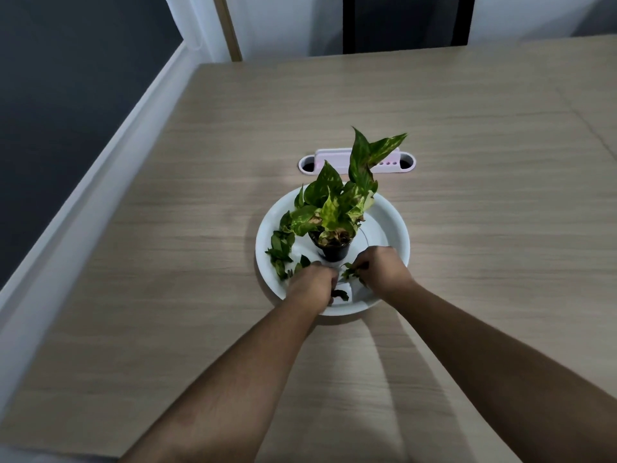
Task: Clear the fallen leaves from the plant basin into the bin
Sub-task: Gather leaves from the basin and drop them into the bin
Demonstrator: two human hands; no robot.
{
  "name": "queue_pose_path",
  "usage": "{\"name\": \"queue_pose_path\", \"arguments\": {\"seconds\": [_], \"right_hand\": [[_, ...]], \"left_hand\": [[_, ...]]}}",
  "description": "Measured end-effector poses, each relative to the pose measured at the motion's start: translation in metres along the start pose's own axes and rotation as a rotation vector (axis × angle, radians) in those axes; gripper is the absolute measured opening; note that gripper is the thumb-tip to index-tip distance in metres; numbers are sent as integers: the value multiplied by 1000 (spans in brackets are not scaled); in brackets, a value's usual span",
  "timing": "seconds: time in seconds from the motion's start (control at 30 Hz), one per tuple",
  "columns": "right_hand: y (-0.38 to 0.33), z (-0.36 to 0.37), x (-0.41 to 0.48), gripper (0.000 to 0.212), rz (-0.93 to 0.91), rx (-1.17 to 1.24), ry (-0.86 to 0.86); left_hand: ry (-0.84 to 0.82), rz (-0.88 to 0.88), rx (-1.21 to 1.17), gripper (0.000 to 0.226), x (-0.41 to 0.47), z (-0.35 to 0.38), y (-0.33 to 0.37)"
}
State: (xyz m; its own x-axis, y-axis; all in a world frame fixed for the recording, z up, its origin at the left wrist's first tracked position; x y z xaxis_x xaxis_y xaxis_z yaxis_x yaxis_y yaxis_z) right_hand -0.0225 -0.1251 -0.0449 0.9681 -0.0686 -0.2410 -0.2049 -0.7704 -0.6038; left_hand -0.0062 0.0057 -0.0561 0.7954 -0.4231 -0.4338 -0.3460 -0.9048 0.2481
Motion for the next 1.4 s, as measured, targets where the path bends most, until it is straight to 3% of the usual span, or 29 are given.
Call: {"name": "queue_pose_path", "arguments": {"seconds": [0.23, 0.47, 0.6, 0.73, 0.87, 1.03, 1.2, 1.4], "right_hand": [[4, -5, 0, 23, 33, 28, 17], [4, -10, -1, 21, 49, 44, 28], [-1, -2, -1, 20, 25, 23, 3], [3, -4, 1, 21, 51, 29, 22], [9, -10, -1, 24, 63, 37, 64], [11, -12, -3, 24, 64, 40, 84], [11, -15, -5, 23, 72, 42, 99], [11, -19, -6, 26, 95, 47, 100]], "left_hand": [[-7, -16, -265, 19, 6, 10, -10], [155, -43, -603, 5, 3, -13, -41], [27, 68, -500, 14, 1, -12, -30], [-156, 222, -184, 41, 3, -2, -2], [-230, 292, -27, 36, 9, -2, 8], [-161, 343, 95, 25, 9, 1, 3], [-120, 301, 11, 17, 11, 5, -5], [136, 88, -424, 15, 12, -4, -8]]}}
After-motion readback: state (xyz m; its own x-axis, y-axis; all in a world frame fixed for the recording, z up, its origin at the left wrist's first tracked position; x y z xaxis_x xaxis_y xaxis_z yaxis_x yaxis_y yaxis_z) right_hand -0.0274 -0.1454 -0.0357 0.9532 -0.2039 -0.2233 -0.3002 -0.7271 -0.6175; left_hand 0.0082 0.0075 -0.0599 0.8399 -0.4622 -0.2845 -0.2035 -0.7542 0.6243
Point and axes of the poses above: each hand's wrist, its own x-axis towards the middle knuckle, its own z-axis out of the palm, y = z × x, the point moved 5 cm from there along x, towards the middle knuckle, and after that the axes turned 4 degrees about -y, right-handed, at the moved point
